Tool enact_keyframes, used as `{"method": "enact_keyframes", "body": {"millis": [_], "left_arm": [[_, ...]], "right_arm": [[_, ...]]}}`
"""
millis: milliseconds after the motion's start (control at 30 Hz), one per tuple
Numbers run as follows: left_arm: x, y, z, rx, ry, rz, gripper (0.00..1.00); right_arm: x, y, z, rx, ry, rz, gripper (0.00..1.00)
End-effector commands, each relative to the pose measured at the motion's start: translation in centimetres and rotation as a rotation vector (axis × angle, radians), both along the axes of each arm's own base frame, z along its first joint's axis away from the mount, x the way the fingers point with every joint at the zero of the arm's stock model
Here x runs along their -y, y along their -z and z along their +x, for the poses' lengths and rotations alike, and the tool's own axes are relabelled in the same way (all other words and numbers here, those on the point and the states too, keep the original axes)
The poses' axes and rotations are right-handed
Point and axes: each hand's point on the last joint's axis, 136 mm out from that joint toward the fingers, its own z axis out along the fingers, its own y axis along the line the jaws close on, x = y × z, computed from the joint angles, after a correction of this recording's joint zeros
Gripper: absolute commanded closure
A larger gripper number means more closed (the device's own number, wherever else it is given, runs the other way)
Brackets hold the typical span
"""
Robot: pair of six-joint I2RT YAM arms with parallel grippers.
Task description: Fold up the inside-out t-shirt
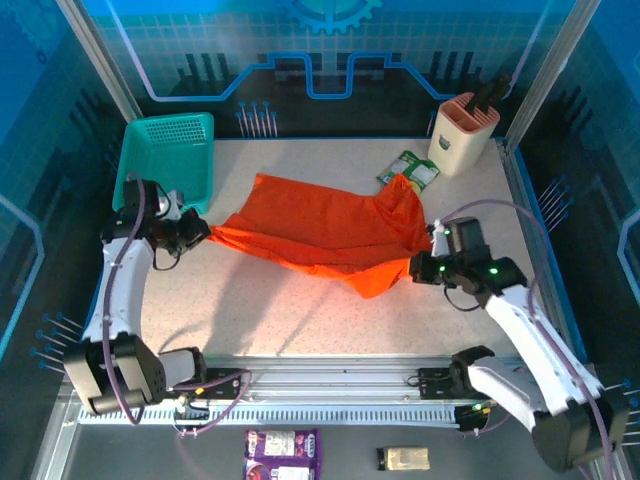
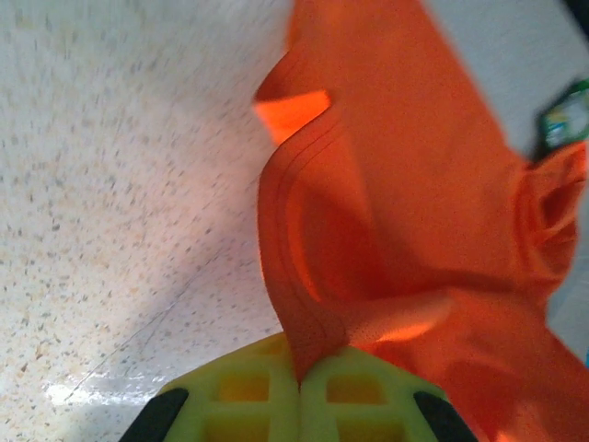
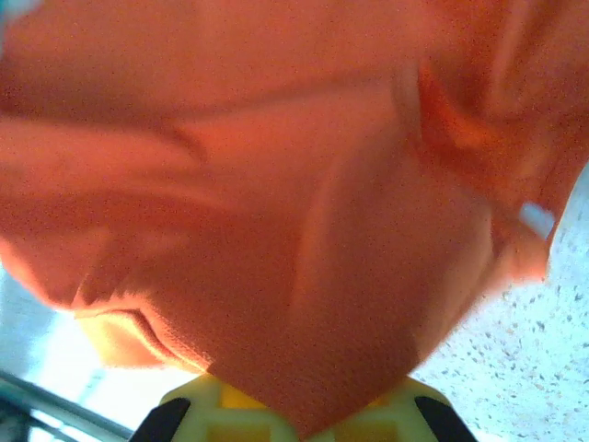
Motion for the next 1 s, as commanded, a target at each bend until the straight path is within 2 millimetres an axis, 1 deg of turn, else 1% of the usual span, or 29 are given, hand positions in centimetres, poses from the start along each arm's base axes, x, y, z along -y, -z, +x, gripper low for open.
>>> {"method": "enact_keyframes", "body": {"millis": [0,67,100,133,200,233,267,300,333,400,467,500,533,600,667,733,800,833,967], "left_arm": [[-0.3,-0.7,0.4,-0.015,-0.02,-0.026,1.0],[-0.4,0.3,1.7,-0.037,-0.014,-0.047,1.0],[-0.4,1.2,2.5,-0.053,-0.008,-0.06,1.0],[-0.5,2.2,3.2,-0.074,0.001,-0.066,1.0],[-0.9,4.5,4.2,-0.134,0.01,-0.065,1.0],[-1.0,5.7,4.6,-0.164,0.016,-0.07,1.0],[-1.2,6.7,4.8,-0.19,0.016,-0.069,1.0],[-1.3,7.5,5.0,-0.211,0.019,-0.072,1.0],[-1.3,8.2,5.0,-0.236,0.024,-0.077,1.0],[-1.3,8.7,4.9,-0.252,0.029,-0.071,1.0],[-1.6,8.9,4.6,-0.256,0.027,-0.053,1.0],[-1.6,9.0,4.6,-0.256,0.026,-0.051,1.0],[-1.6,9.1,4.5,-0.258,0.027,-0.053,1.0],[-1.4,9.4,4.5,-0.261,0.029,-0.063,1.0],[-1.3,9.5,4.4,-0.265,0.031,-0.066,1.0],[-1.3,9.6,4.3,-0.267,0.031,-0.065,1.0],[-1.3,9.7,4.3,-0.269,0.03,-0.069,1.0],[-1.2,9.8,4.3,-0.271,0.031,-0.072,1.0],[-1.2,9.8,4.3,-0.27,0.031,-0.071,1.0]], "right_arm": [[0.5,-0.9,-0.5,-0.087,0.004,-0.013,1.0],[0.7,-0.9,2.3,-0.09,0.018,-0.028,1.0],[0.9,-0.7,4.1,-0.088,0.029,-0.031,1.0],[1.1,-0.1,5.9,-0.099,0.04,-0.03,1.0],[1.4,1.6,8.7,-0.148,0.057,-0.036,0.99],[1.5,2.6,9.9,-0.181,0.059,-0.055,0.89],[1.9,3.5,10.6,-0.209,0.069,-0.08,0.8],[2.1,4.1,11.2,-0.233,0.076,-0.104,0.75],[2.5,4.4,11.3,-0.244,0.086,-0.131,0.72],[2.9,4.1,10.9,-0.237,0.1,-0.149,0.69],[2.7,3.9,9.6,-0.225,0.098,-0.139,0.67],[2.3,4.1,8.7,-0.225,0.086,-0.134,0.67],[1.8,4.7,7.5,-0.238,0.067,-0.132,0.66],[0.6,6.2,5.9,-0.258,0.026,-0.108,0.64],[-0.3,7.9,5.1,-0.27,0.005,-0.085,0.64],[-1.0,9.4,4.8,-0.285,-0.023,-0.082,0.64],[-1.3,10.3,5.3,-0.283,-0.046,-0.093,0.64],[-1.1,11.5,5.0,-0.299,-0.049,-0.103,0.64],[-2.1,12.6,5.7,-0.284,-0.088,-0.063,0.64]]}}
